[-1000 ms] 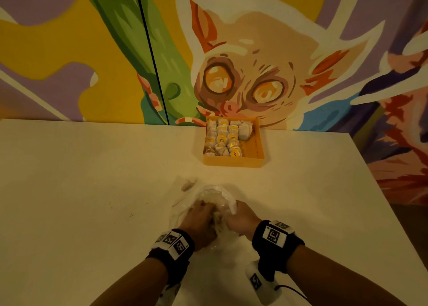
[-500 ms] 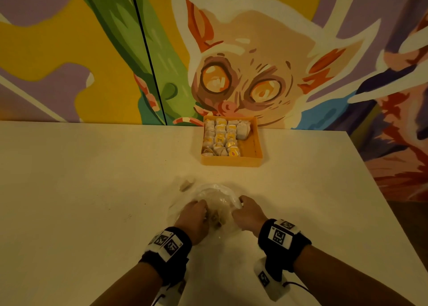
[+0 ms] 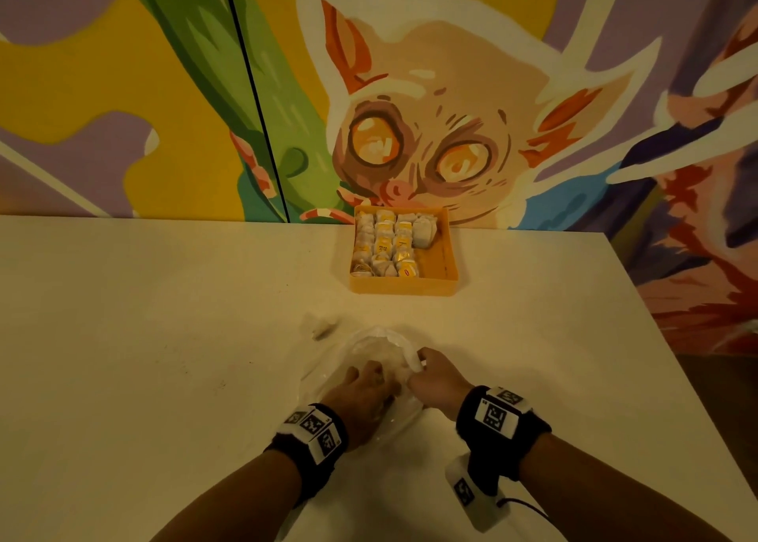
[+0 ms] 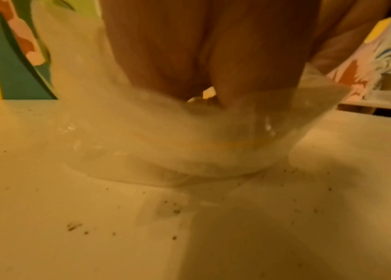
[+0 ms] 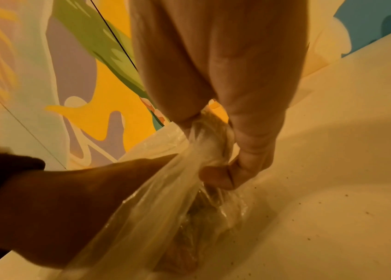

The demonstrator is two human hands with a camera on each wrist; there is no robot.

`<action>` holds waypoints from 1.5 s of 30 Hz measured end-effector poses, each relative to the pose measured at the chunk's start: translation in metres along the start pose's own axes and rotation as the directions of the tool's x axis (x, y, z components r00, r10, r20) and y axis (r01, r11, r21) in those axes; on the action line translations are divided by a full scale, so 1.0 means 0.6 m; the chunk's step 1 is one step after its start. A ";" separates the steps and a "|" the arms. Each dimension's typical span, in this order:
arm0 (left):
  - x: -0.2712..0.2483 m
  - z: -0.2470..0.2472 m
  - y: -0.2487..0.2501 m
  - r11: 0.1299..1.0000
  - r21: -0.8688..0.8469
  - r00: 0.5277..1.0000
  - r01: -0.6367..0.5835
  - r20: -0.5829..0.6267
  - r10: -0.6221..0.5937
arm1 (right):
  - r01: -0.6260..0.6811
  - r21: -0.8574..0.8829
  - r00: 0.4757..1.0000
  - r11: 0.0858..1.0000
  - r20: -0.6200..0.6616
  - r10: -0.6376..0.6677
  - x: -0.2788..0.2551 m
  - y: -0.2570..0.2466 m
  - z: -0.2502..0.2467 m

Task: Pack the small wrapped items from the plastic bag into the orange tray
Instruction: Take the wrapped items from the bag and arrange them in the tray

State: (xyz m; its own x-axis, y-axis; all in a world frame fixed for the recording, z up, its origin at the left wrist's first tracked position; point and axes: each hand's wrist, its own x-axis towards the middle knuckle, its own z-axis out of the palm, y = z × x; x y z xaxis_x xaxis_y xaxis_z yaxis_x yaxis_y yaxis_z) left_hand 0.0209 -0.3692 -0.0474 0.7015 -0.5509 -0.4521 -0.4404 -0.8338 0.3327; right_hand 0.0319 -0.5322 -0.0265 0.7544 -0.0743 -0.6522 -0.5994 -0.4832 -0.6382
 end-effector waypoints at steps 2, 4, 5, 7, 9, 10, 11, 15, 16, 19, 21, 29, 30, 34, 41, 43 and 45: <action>0.000 0.003 -0.003 0.993 0.104 0.998 -0.048 0.054 0.042 | -0.001 0.012 1.000 1.000 0.013 0.001 -0.001 -0.001 -0.002; -0.003 -0.002 -0.001 0.983 0.159 0.995 -0.088 0.058 0.080 | -0.002 0.009 1.000 1.000 0.016 0.001 -0.001 -0.002 -0.004; -0.002 -0.002 0.000 0.983 0.158 0.995 -0.092 0.047 0.086 | 0.000 0.004 1.000 1.000 0.016 0.000 0.001 -0.002 -0.005; 0.000 -0.002 -0.001 0.990 0.113 0.997 -0.082 0.003 0.083 | 0.007 -0.003 1.000 1.000 0.012 -0.007 0.003 -0.003 -0.007; 0.003 0.000 -0.005 0.999 0.003 0.998 -0.045 -0.047 0.045 | 0.010 -0.001 1.000 1.000 0.017 -0.009 0.004 -0.003 -0.011; 0.002 -0.001 -0.008 0.997 -0.078 0.998 -0.014 -0.063 0.009 | 0.005 0.004 1.000 1.000 0.024 -0.005 0.003 -0.004 -0.012; 0.002 -0.003 -0.010 0.984 -0.175 0.996 0.022 -0.080 -0.036 | 0.000 0.011 1.000 1.000 0.031 0.000 0.001 -0.004 -0.014; -0.008 -0.031 -0.009 0.825 -0.554 0.965 0.113 -0.136 -0.224 | -0.003 0.037 0.999 0.999 0.053 0.001 -0.004 -0.010 -0.019; -0.010 -0.039 -0.009 0.763 -0.638 0.961 0.103 -0.134 -0.241 | -0.003 0.045 0.999 0.999 0.052 0.001 -0.004 -0.011 -0.019; -0.024 -0.067 -0.005 0.589 -0.807 0.967 0.035 -0.121 -0.223 | -0.007 0.061 0.999 0.998 0.043 0.004 -0.002 -0.013 -0.017; -0.035 -0.084 -0.005 0.561 -0.828 0.975 0.004 -0.121 -0.186 | -0.016 0.087 0.999 0.996 0.049 0.012 -0.002 -0.015 -0.017; -0.056 -0.109 -0.032 0.337 -0.942 0.986 0.002 -0.055 -0.160 | 0.255 -0.113 0.927 0.960 -0.255 -0.276 -0.034 -0.052 -0.030; -0.056 -0.110 -0.035 0.322 -0.947 0.989 0.012 -0.036 -0.143 | 0.349 -0.092 0.897 0.933 -0.256 -0.361 -0.045 -0.063 -0.031; -0.060 -0.119 -0.032 0.281 -0.959 0.999 0.020 0.012 -0.033 | 0.367 0.168 0.922 0.915 0.070 -0.382 -0.070 -0.091 -0.020; -0.063 -0.121 -0.018 -0.117 -0.993 0.983 -0.016 0.006 -0.184 | 0.274 0.456 0.947 0.847 0.027 -0.321 -0.072 -0.091 -0.010; -0.063 -0.118 -0.016 -0.237 -0.971 0.977 -0.016 0.035 -0.208 | 0.253 0.508 0.946 0.824 0.050 -0.321 -0.073 -0.093 -0.011; -0.062 -0.120 -0.009 -0.342 -0.940 0.974 0.005 0.081 -0.211 | 0.244 0.549 0.941 0.800 0.065 -0.332 -0.075 -0.097 -0.010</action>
State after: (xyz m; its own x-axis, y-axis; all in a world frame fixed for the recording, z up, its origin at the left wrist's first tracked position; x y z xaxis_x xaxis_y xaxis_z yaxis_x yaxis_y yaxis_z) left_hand 0.0374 -0.3419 0.0271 0.7305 -0.3637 -0.5780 0.6804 0.3144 0.6620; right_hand 0.0342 -0.5059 0.0426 0.8916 0.1468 -0.4283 -0.4417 0.0742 -0.8941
